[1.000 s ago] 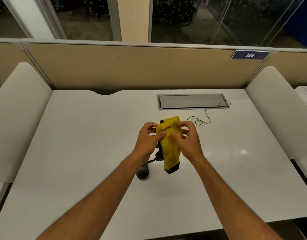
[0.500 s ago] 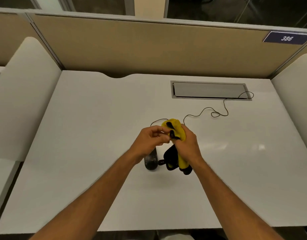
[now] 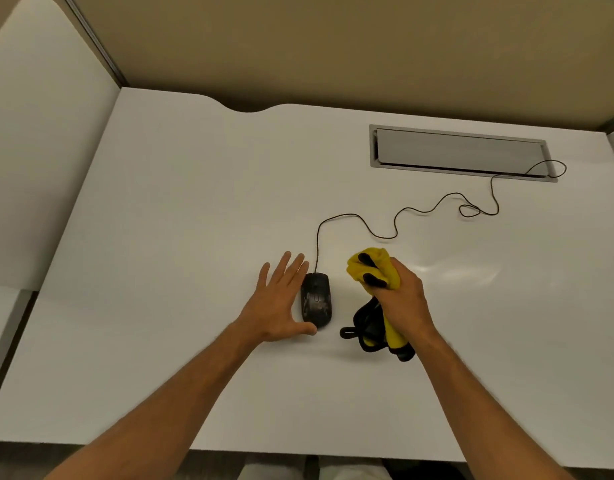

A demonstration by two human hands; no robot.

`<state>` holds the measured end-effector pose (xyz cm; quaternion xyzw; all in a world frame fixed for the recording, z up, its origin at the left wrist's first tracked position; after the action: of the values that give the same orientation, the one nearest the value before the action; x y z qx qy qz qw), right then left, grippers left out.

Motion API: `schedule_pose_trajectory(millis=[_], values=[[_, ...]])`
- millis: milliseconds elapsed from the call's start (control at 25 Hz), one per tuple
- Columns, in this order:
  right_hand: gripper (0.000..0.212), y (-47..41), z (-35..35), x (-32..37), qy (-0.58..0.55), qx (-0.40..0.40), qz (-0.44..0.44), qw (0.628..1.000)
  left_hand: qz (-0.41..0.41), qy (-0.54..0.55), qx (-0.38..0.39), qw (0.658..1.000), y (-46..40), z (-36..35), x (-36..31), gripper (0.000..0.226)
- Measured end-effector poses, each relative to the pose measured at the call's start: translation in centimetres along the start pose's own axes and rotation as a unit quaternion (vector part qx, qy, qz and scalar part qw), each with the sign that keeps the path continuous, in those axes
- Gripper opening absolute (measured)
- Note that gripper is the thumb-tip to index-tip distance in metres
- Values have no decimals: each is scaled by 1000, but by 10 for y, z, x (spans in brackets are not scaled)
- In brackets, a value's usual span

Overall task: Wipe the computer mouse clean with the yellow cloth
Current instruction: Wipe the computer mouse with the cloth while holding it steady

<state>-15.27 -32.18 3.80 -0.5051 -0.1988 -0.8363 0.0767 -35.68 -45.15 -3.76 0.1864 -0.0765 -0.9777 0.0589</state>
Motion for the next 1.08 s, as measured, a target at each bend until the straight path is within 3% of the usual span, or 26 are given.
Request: schedule_pose_trajectory(millis=[320,560,760,1080], values=[[28,3,-1,-30,29,-3,0,1000,0,115,-30,993,2,-28,2,121],[23,-3,-22,-31,107,36,51,992,-7,116,-26,993,-3,-30,12,123],[50,-29,-53,-43,215,96,115,965,-3,120,-41,992,-3,-32,13,124],[77,-8,-68,-69,204,109,175,957,-4,131,-51,990,-4,-32,13,122]])
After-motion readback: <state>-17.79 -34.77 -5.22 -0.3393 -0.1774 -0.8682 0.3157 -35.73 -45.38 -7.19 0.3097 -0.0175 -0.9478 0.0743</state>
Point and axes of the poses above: each hand's wrist, its own y-axis away from the middle knuckle, its own z-axis out of the back of the hand, x = y × z, the point moved 4 cm from there along -y, towards the middle knuckle, and after that the axes turned 5 degrees about -x, right-handed, at the moved point
